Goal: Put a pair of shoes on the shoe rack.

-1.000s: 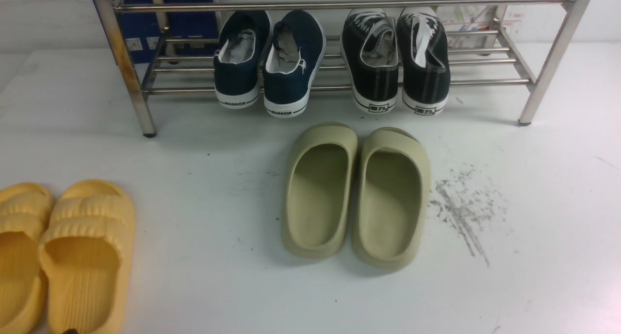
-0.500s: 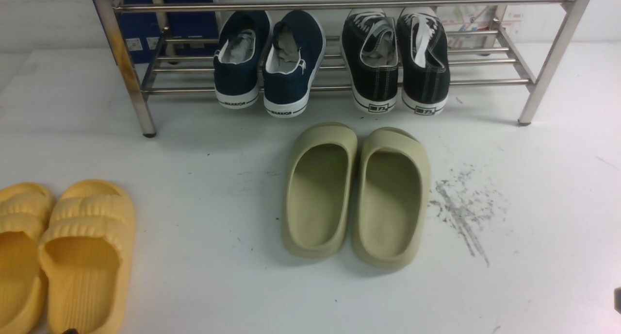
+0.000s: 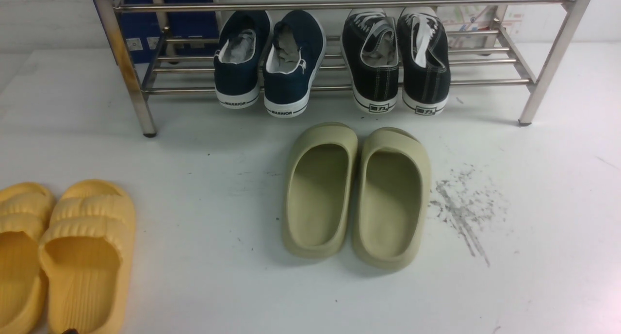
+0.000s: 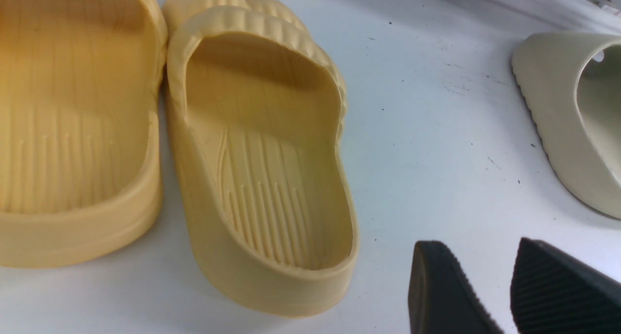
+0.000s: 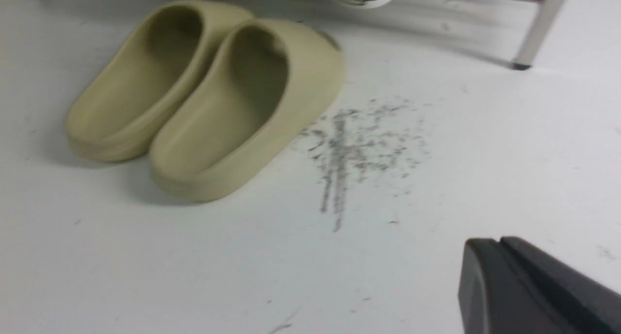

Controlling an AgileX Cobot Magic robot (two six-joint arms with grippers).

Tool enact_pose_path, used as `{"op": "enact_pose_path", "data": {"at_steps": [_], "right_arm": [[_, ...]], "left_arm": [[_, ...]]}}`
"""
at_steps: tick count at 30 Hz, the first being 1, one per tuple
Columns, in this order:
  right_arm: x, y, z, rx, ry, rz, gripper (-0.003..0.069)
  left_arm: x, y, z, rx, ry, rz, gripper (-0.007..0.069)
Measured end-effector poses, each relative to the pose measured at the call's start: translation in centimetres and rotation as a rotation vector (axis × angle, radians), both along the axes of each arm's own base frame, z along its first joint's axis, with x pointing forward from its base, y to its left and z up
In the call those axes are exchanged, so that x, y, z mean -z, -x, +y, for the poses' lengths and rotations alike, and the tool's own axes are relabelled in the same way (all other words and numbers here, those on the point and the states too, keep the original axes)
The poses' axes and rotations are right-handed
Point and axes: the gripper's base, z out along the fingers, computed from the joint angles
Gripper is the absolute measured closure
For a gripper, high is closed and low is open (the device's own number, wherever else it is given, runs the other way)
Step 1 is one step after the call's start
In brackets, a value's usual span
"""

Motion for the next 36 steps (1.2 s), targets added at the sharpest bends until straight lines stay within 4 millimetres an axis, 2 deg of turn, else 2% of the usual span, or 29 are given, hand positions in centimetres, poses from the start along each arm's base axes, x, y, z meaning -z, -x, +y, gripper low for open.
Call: {"op": "enact_pose_path", "data": {"at_steps": [4,8,11,12,13,17,25,36], "right_arm": [[1.1,0.4,-1.0,0.145,-0.003,-0.012,0.0601],[4.0,0.7,-1.7,0.232,0.011,-0.025,0.0599],[5.2,0.4,-1.9,0.250,0.047,-0.056,0.0594],[6.7,0.1,-2.1,0.261,0.068,-0.061,0.0590],[7.3,0.1,-2.1,0.264,0.076,-0.049,0.0589],[7.7,0.1,-2.1,0.266,0.078,-0.033,0.0585],[7.7,0.1,-1.6,0.155,0.080,-0.037,0.0569],[7.7,0.1,-1.4,0.143,0.067,-0.035,0.0559]], "left_arm": [[0.0,0.0,0.0,0.000,0.000,0.000,0.0386],[0.0,0.0,0.0,0.000,0.000,0.000,0.0386],[0.0,0.0,0.0,0.000,0.000,0.000,0.0386],[0.0,0.0,0.0,0.000,0.000,0.000,0.0386],[0.0,0.0,0.0,0.000,0.000,0.000,0.0386],[0.0,0.0,0.0,0.000,0.000,0.000,0.0386],[0.0,0.0,0.0,0.000,0.000,0.000,0.0386],[0.0,0.0,0.0,0.000,0.000,0.000,0.0386]]}}
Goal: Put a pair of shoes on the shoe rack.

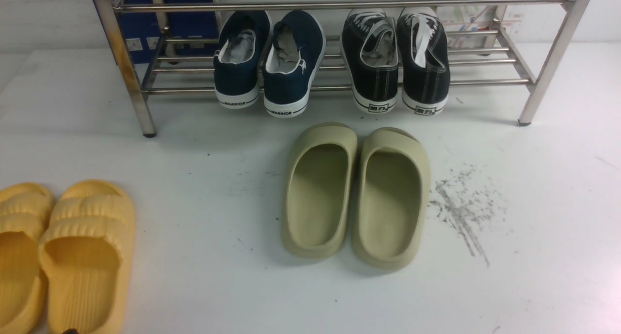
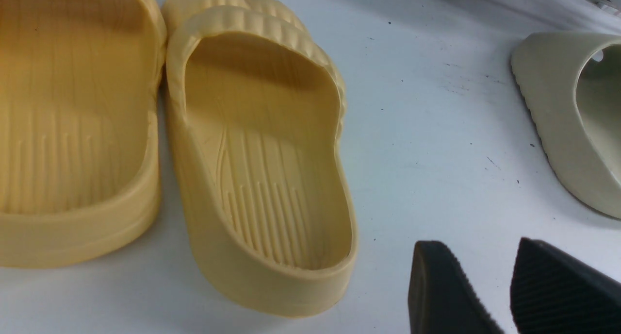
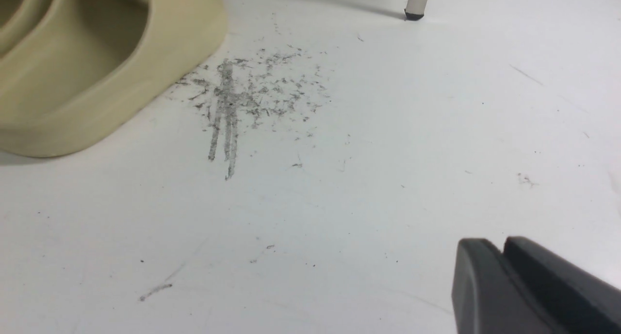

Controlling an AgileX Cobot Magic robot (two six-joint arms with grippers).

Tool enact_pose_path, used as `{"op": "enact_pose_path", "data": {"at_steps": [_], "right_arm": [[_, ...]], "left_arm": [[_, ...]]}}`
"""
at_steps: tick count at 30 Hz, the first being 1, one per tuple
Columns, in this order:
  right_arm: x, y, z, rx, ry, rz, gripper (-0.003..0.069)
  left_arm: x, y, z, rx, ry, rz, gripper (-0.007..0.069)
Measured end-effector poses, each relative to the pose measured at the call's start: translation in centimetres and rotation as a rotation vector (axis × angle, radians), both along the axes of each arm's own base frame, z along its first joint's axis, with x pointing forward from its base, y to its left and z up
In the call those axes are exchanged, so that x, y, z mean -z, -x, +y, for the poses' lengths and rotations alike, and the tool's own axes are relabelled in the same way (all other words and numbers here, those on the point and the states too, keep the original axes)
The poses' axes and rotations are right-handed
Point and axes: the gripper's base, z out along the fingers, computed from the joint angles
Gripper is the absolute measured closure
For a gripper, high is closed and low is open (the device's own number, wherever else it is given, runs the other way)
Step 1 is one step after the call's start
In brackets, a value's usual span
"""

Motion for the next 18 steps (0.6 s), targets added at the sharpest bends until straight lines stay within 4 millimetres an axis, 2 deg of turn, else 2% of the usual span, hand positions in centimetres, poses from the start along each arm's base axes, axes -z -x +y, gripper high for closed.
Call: {"op": "enact_pose_path", "data": {"at_steps": [18], "right_arm": [[0.00,0.00,0.00,0.000,0.000,0.000,0.0532]], "left_arm": [[0.00,0.00,0.00,0.000,0.000,0.000,0.0386]]}}
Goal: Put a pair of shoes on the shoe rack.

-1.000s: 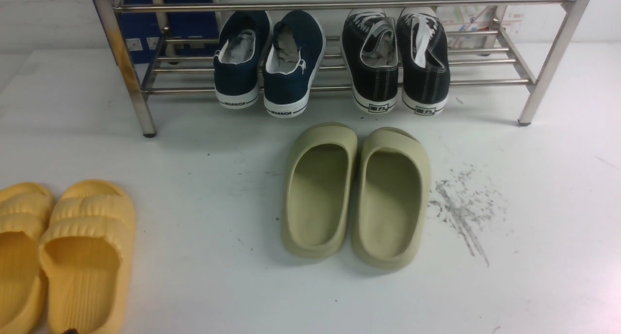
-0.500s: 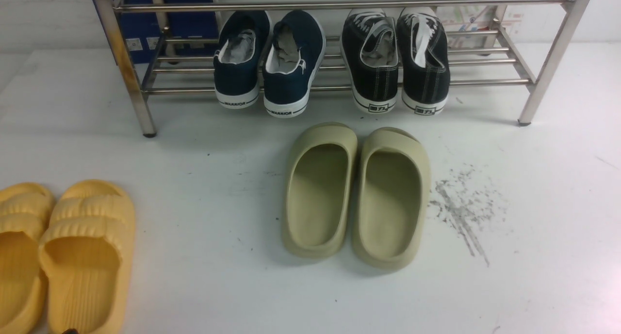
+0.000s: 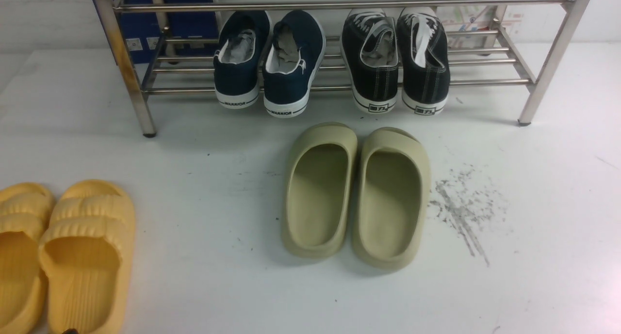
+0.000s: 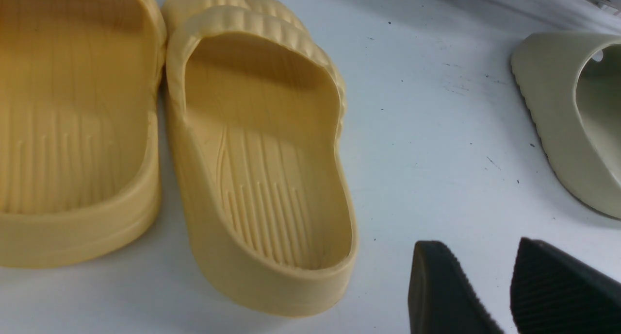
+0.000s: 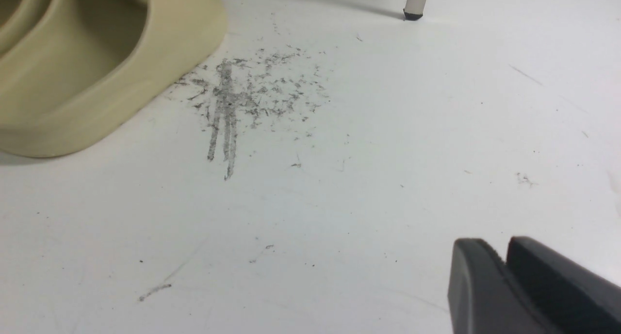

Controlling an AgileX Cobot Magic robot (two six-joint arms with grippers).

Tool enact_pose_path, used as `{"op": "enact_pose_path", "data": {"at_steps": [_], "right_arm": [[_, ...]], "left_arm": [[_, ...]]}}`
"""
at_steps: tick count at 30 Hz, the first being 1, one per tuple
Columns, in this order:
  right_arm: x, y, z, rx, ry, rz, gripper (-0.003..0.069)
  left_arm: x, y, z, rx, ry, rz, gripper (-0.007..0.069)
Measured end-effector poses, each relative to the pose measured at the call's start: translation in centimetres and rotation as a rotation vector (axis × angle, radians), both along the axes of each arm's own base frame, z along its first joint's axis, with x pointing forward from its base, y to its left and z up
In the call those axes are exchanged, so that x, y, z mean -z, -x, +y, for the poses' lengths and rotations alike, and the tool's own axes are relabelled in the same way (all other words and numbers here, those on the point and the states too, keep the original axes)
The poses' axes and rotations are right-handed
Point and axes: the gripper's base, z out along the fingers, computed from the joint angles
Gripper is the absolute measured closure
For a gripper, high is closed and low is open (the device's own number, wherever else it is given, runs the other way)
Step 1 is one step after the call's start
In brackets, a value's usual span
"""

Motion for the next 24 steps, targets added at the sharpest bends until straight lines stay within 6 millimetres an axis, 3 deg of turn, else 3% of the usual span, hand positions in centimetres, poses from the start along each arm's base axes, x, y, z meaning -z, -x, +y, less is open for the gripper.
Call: {"op": "enact_pose_path", "data": {"at_steps": [24], "right_arm": [[0.00,0.00,0.00,0.000,0.001,0.000,0.0514]], "left_arm": [[0.00,0.00,0.00,0.000,0.000,0.000,0.0386]]}}
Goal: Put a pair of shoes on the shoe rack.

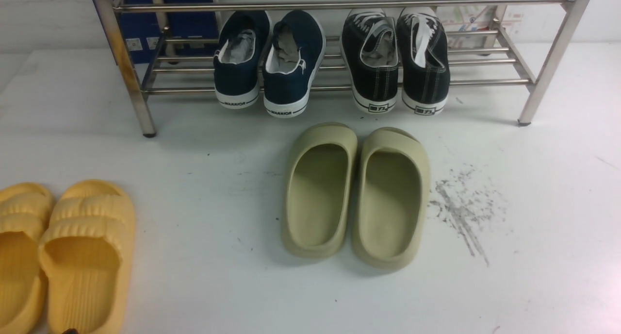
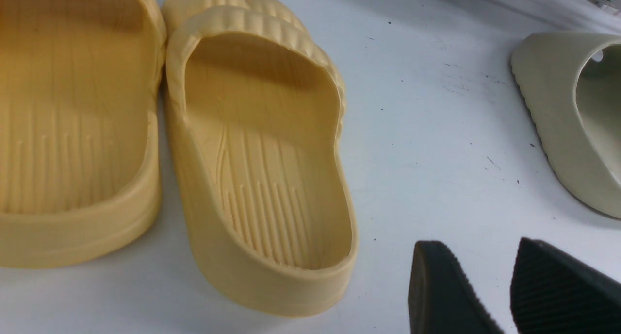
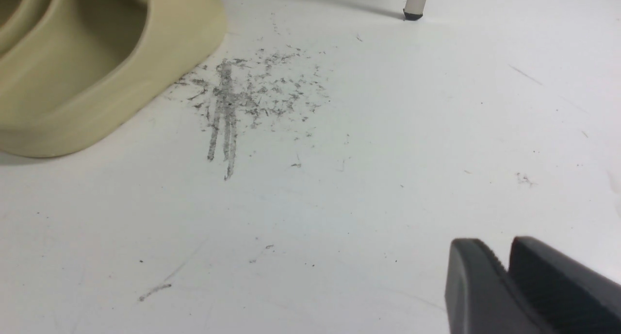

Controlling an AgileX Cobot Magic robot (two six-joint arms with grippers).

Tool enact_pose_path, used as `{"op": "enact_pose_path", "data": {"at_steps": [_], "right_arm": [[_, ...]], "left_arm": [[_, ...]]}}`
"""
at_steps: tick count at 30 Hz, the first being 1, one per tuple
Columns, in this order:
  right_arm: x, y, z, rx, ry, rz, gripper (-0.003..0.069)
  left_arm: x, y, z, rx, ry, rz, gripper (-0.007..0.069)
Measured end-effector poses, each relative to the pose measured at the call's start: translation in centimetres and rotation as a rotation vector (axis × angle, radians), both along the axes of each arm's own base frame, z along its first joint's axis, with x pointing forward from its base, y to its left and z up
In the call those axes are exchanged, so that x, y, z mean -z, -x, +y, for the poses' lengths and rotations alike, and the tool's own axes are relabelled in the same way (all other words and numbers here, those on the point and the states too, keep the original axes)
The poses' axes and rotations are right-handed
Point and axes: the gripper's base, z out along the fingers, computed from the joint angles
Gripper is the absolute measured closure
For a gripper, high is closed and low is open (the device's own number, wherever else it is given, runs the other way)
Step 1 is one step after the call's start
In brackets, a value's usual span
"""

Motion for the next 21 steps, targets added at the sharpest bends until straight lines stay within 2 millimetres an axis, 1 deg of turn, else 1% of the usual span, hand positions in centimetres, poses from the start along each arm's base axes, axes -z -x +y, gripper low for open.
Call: {"op": "enact_pose_path", "data": {"at_steps": [21], "right_arm": [[0.00,0.00,0.00,0.000,0.000,0.000,0.0493]], "left_arm": [[0.00,0.00,0.00,0.000,0.000,0.000,0.0386]]}}
